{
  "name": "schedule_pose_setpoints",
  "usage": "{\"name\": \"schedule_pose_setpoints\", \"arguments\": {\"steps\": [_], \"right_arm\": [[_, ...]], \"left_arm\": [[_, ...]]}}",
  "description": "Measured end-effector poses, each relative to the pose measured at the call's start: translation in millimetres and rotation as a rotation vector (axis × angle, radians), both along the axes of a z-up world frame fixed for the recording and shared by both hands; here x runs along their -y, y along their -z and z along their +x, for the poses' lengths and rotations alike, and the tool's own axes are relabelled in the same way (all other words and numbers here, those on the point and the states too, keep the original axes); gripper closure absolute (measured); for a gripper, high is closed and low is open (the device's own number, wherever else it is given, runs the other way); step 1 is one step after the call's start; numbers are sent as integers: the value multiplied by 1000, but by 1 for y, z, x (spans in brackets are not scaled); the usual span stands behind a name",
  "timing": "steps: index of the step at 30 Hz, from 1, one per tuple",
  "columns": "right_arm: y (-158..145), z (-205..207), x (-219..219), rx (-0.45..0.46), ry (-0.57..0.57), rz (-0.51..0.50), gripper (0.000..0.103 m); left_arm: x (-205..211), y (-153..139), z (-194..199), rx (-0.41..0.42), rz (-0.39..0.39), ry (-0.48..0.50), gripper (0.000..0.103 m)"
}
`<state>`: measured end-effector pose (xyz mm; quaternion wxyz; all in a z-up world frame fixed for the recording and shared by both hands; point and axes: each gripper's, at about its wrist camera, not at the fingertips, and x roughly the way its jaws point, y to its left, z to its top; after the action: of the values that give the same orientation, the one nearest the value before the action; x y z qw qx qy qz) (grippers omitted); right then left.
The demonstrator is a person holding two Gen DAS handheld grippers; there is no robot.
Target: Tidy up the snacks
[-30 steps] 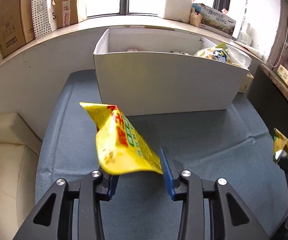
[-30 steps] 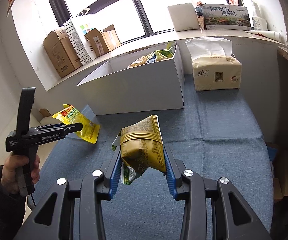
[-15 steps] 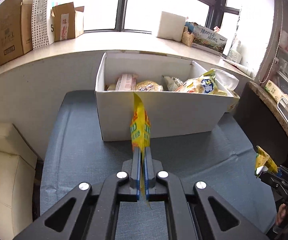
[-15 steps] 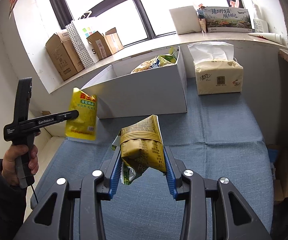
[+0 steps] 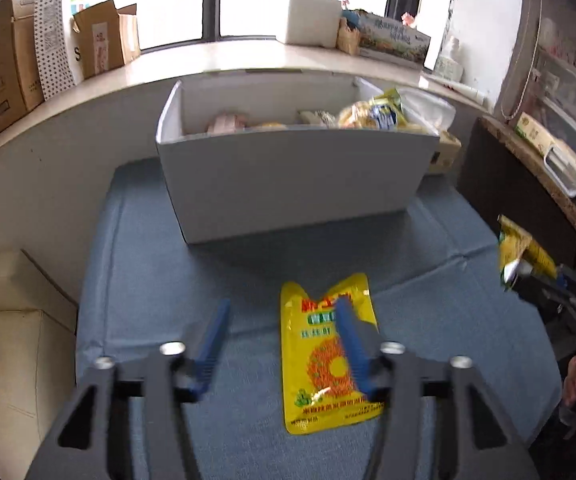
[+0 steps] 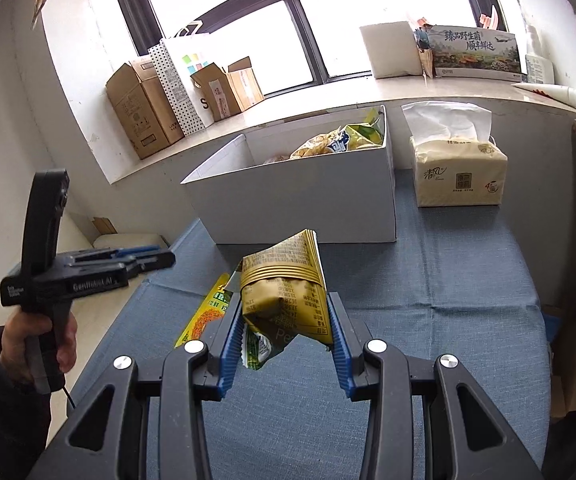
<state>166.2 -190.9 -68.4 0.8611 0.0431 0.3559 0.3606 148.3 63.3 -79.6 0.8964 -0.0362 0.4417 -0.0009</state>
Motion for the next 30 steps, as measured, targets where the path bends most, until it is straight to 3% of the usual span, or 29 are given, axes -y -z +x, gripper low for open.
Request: {"name": "schedule_pose_setpoints", "arguments": {"steps": [1,2,7,14,15,17,19,20,24,30], "right_arm": [[1,0,1,-2,3,1,60],[2,0,3,-5,7,4,60],[7,-2,9,-20,13,11,60],[11,-1,15,-31,20,23,60],[11,-1,17,-32,22,26,60],[12,0,21,-32,31,27,60],[13,1,26,-35,38,34,60],[13,1,27,-36,41,35,60],[15,1,29,-43,48,46,60],[12,-1,22,-35,33,44,60]], "left_arm": [[6,8,-2,-11,10,15,2],[11,15,-3,-18,14,19,0],[30,44,15,-88,10,1,0],[61,67,43,-109,158,-57,0],[60,71,44,-120,170,-72,3],[50,70,39,-103,53,-71,23],[44,66,34,-104,56,-74,53],[40,65,31,-105,24,-71,59],[32,46,11,-51,-10,-59,74],[18,-2,-21,43,-105,-27,75]]}}
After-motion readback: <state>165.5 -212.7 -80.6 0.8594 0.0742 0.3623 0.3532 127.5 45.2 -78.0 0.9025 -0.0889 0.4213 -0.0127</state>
